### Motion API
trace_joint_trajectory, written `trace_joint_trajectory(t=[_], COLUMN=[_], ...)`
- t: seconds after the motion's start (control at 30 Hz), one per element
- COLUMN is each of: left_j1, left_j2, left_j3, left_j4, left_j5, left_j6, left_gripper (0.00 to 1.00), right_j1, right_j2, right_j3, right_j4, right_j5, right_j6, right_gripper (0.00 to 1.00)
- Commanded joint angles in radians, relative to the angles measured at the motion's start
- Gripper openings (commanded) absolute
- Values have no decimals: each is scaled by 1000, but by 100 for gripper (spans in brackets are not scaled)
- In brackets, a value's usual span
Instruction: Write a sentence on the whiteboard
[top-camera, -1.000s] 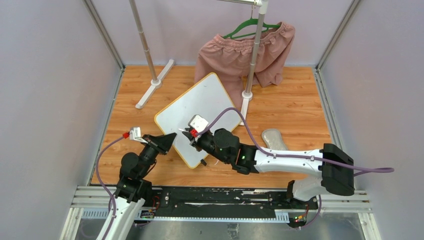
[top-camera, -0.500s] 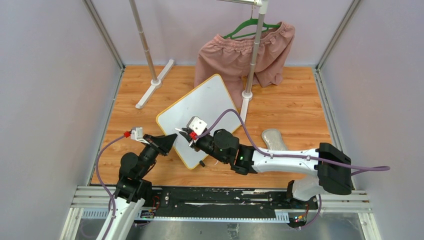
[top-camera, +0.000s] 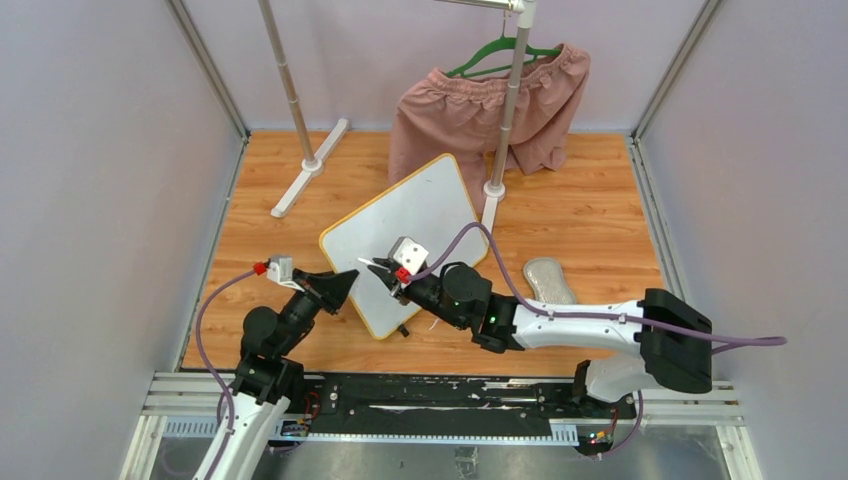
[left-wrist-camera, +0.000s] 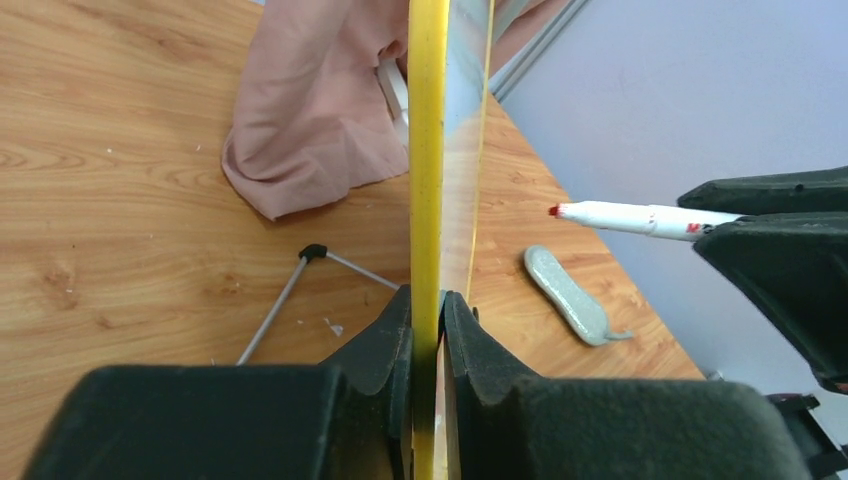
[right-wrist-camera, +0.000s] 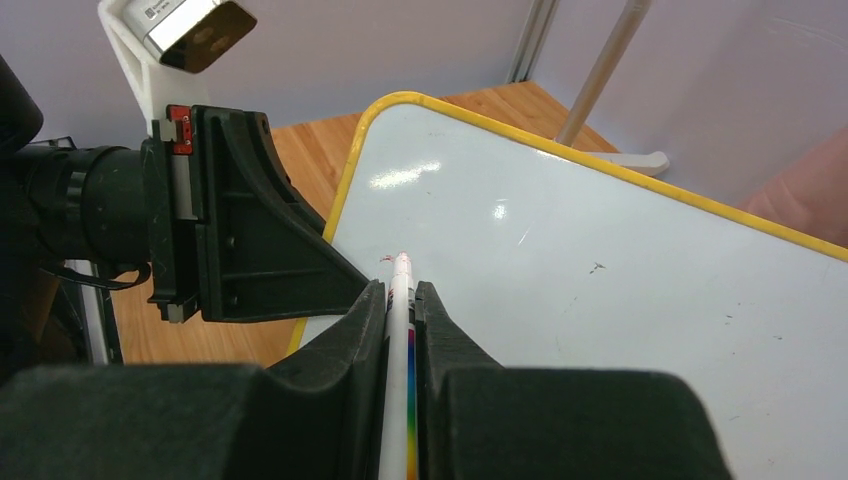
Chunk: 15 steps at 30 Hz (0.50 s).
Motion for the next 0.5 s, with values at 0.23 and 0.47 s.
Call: trace_joint_trajectory(t=[0.23,0.47], left_j1=[8,7], left_j2=[133,144], left_j3=[-95,-114], left_j4=[240,260], left_j5=[93,100], left_j6=[111,67], left_gripper=[0,11], right_j1=[-8,-8], right_j2=[-165,-202], right_j3=[-90,-117], right_j4=[13,-21], right_j5=[40,57], right_j6=[-5,0], right_gripper=[0,0])
